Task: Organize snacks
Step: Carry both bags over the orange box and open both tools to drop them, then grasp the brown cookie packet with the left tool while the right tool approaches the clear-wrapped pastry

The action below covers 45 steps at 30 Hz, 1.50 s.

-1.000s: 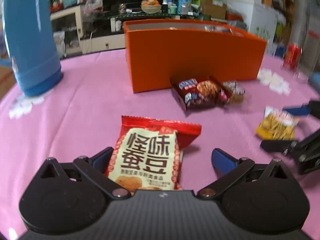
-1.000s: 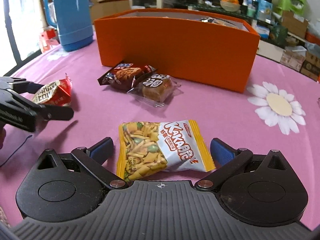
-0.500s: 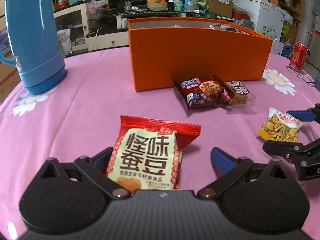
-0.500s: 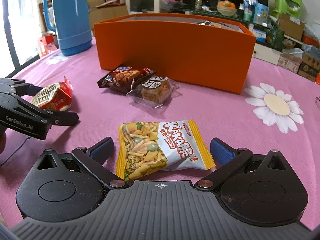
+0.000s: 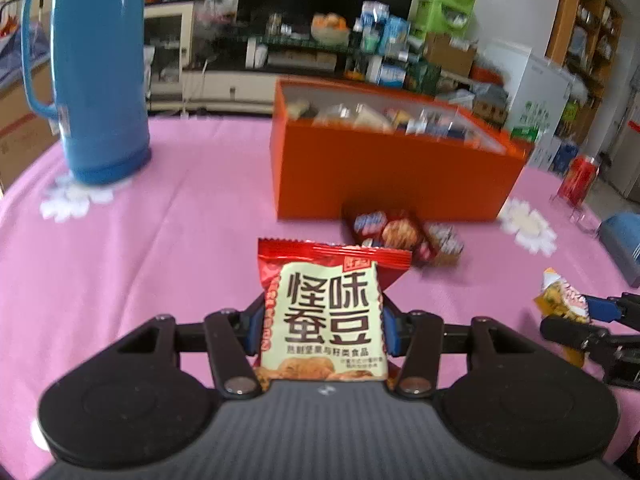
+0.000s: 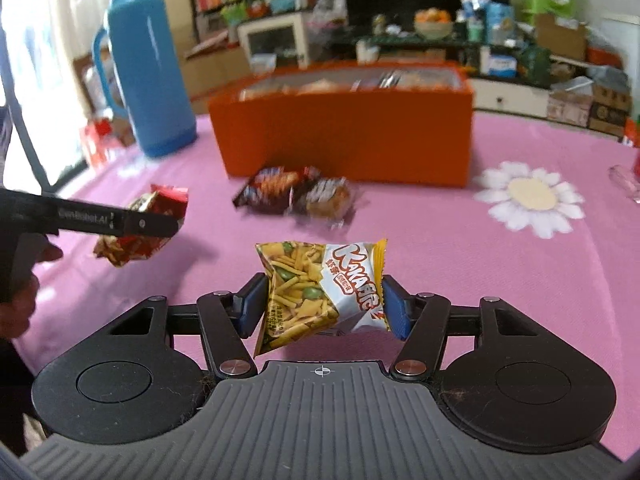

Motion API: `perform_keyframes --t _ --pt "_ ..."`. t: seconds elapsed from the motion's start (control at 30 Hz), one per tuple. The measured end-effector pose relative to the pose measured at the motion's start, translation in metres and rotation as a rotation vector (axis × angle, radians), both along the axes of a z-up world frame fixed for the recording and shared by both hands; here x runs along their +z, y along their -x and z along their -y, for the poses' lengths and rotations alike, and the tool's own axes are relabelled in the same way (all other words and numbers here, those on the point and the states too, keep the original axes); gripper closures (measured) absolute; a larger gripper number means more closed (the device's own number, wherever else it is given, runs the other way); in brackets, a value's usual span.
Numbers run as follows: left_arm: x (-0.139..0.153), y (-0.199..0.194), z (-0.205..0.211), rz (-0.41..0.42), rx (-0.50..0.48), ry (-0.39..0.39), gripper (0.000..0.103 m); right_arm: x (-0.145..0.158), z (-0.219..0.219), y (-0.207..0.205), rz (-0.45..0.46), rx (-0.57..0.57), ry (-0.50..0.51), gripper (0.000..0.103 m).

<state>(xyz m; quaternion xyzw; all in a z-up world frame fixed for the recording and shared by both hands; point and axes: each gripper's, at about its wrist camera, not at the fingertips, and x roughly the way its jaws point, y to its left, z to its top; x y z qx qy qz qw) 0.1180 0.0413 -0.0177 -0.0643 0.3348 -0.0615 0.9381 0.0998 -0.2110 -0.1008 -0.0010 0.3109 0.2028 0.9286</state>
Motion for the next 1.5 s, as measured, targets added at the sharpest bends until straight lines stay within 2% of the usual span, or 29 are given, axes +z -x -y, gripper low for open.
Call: perform_keyframes --t 0.17,0.33,0.43,0.53,0.6,0.7,0.77,0.8,0.87,0.9,0.97,1.03,1.07,1.1,1.13,1.2,1.3,1.43,1.5 --pt "0.044 -0.023 -0.006 0.078 0.014 0.070 0.051 0.040 0.015 -0.010 0.083 -0.032 -0.033 0.059" --pt "0.081 -0.094 -0.002 0.129 0.033 0.068 0.051 0.091 0.013 -0.071 0.199 -0.043 0.003 0.059" --pt "0.086 -0.143 0.004 0.127 0.030 0.070 0.051 0.110 -0.001 -0.125 0.229 -0.027 0.040 0.059" --pt "0.074 -0.190 0.016 0.102 0.014 0.057 0.051 0.107 -0.023 -0.179 0.208 0.002 0.082 0.059" --pt "0.058 -0.217 0.025 0.066 0.001 0.023 0.051 0.094 -0.042 -0.212 0.182 0.027 0.126 0.059" --pt "0.033 -0.240 0.034 0.001 -0.019 -0.024 0.049 0.066 -0.066 -0.248 0.116 0.068 0.193 0.059" --pt "0.027 -0.239 0.034 0.021 -0.039 -0.041 0.042 0.048 -0.074 -0.261 0.077 0.091 0.227 0.056" --pt "0.028 -0.238 0.034 0.022 -0.047 -0.043 0.036 0.042 -0.078 -0.263 0.076 0.102 0.246 0.055" --pt "0.033 -0.230 0.031 0.035 -0.042 -0.036 0.033 0.040 -0.082 -0.263 0.084 0.119 0.256 0.047" --pt "0.038 -0.225 0.029 0.049 -0.038 -0.035 0.032 0.041 -0.082 -0.263 0.082 0.121 0.235 0.040" --pt "0.053 -0.202 0.023 0.098 -0.031 -0.025 0.028 0.047 -0.077 -0.256 0.090 0.102 0.187 0.037" --pt "0.070 -0.169 0.015 0.162 -0.011 -0.016 0.011 0.058 -0.069 -0.236 0.130 0.081 0.145 0.027" --pt "0.075 -0.153 0.012 0.192 0.008 -0.014 0.002 0.064 -0.061 -0.220 0.157 0.069 0.123 0.019" --pt "0.080 -0.135 0.010 0.219 0.017 -0.012 0.001 0.070 -0.054 -0.204 0.186 0.051 0.099 0.012" --pt "0.081 -0.119 0.008 0.222 0.015 -0.010 0.001 0.074 -0.047 -0.191 0.205 0.036 0.078 0.010" --pt "0.075 -0.095 0.009 0.204 0.020 -0.009 0.001 0.079 -0.029 -0.157 0.223 0.012 0.021 0.009" --pt "0.048 -0.070 0.018 0.116 0.022 -0.047 0.001 0.067 -0.003 -0.121 0.176 -0.009 -0.047 0.009" --pt "0.005 -0.063 0.037 -0.043 0.014 -0.074 0.002 0.019 0.031 -0.090 0.070 -0.086 -0.068 0.009" --pt "-0.003 -0.069 0.048 -0.060 0.010 -0.101 0.002 -0.007 0.053 -0.082 -0.002 -0.138 -0.132 0.010"
